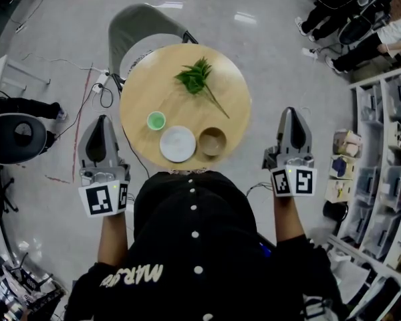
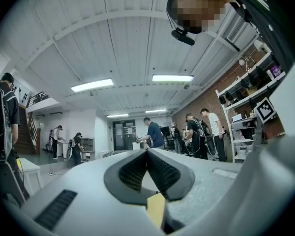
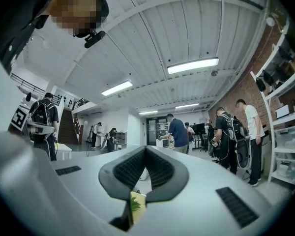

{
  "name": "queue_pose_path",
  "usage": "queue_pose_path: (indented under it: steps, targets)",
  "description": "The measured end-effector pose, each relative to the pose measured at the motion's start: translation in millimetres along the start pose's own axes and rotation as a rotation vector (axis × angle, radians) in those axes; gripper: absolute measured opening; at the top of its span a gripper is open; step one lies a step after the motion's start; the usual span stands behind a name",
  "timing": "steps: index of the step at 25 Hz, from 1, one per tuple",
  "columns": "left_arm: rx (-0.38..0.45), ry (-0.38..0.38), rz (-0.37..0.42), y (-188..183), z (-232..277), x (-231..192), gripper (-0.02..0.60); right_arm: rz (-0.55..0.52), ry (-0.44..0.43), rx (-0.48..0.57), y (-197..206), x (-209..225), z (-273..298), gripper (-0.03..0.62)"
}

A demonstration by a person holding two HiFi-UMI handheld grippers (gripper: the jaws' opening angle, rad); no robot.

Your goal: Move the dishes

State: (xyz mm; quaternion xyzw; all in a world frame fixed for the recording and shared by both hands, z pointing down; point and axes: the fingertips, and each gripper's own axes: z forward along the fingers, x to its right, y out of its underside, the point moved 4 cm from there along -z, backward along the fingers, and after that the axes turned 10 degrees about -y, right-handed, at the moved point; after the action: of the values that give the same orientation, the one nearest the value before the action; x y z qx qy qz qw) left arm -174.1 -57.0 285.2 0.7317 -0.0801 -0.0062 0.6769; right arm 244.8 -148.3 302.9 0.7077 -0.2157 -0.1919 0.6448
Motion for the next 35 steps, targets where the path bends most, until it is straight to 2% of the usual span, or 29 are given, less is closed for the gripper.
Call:
queue_pose_path:
  steps: [13,35]
  targets:
    - [-0.009,-0.003,0.003,8.4,5.3,-2.1,0.003,-0.013,-0.026,-0.036,11.3,-8.3,1.1,0.0]
    - [0.005,0.011,0.014,3.9,3.8,5.0,0.003,-0.006,-0.056,-0.036,10.3,-17.3,7.5,0.0]
